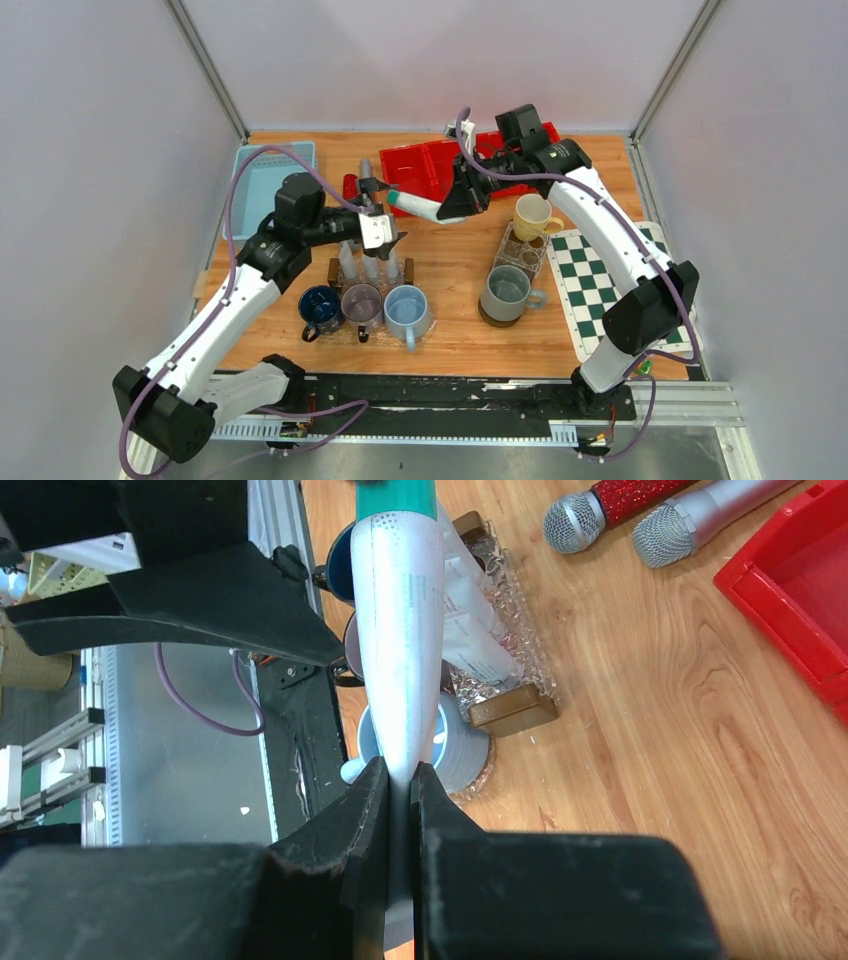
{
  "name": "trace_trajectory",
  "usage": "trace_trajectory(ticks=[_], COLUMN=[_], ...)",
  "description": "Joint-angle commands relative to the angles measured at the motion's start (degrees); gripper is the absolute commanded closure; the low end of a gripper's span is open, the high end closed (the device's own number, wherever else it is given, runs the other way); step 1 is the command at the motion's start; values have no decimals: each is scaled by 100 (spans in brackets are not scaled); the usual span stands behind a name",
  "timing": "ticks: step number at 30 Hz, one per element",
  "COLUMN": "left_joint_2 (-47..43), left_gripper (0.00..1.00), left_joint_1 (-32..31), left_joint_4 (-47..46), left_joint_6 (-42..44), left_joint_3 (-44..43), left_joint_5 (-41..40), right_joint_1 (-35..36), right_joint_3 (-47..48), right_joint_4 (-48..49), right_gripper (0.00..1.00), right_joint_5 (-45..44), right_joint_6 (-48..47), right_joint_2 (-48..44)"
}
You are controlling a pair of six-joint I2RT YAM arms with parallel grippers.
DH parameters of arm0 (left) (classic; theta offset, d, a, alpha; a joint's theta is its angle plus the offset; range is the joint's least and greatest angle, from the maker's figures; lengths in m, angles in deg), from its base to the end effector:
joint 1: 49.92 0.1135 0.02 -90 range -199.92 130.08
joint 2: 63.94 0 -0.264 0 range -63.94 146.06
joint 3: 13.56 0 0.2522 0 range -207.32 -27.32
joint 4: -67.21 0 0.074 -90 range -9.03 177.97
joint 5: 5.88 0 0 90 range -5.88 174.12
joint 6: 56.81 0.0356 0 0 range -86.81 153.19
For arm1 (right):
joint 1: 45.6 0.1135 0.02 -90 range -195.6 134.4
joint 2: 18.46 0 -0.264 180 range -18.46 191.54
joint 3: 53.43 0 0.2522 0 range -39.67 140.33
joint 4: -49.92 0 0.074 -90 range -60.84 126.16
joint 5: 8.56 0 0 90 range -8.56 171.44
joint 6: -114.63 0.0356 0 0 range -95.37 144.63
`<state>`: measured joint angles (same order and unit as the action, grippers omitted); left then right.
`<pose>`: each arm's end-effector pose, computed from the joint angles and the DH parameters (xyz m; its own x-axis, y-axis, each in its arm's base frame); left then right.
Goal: Prepare toiletry sets of a toothbrush and toothpaste on the tray
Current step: Pick up the toothpaste from the storage box, then place the toothpaste in the toothpaste holder.
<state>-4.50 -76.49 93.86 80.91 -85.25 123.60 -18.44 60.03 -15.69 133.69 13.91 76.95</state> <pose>0.1960 -0.1234 0.3691 0.5133 0.3818 -0.7686 0.7674 0.1968 0.6102 0.2980 0.1845 0.3838 -0.5049 -0.3870 -0.7716 -0.8632 0.2332 0.4478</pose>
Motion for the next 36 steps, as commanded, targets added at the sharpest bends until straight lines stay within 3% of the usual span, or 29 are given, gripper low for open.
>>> trace_trajectory(ticks=[1, 7, 14, 18, 20, 23, 26, 28, 32, 36], left_joint_2=[224, 385, 457, 467, 467, 430, 365, 298, 138, -1], left_gripper=[8, 20, 27, 40, 55, 67, 87, 94, 98, 100], left_joint_1=[-180, -329, -463, -532, -549, -551, -538, -542, -541, -534], left_joint_4=[477, 480, 482, 502, 495, 393, 58, -265, -1009, -1803], left_joint_6=[411, 497, 524, 482, 366, -11, -447, -825, -1672, -2630], left_joint_3=[-295, -380, -378, -379, -365, -277, -127, 21, 393, 671], left_joint_5=[-150, -455, -661, -617, -573, -555, -661, -729, -857, -1017], right_joint_1=[125, 256, 358, 397, 396, 387, 321, 175, -268, -724], right_joint_3=[347, 369, 416, 449, 462, 414, 340, 240, -332, -1312], right_joint_4=[-139, -317, -441, -461, -447, -328, -117, 216, 1182, 2783], right_gripper=[100, 99, 98, 97, 94, 84, 75, 67, 50, 40], right_joint_5=[124, 44, -89, -118, -123, -87, -79, -26, 343, 557], right_joint_6=[-447, -681, -806, -833, -862, -872, -825, -625, 12, 847], right_joint_2=[-191, -169, -109, -92, -93, -169, -312, -480, -1003, -1743])
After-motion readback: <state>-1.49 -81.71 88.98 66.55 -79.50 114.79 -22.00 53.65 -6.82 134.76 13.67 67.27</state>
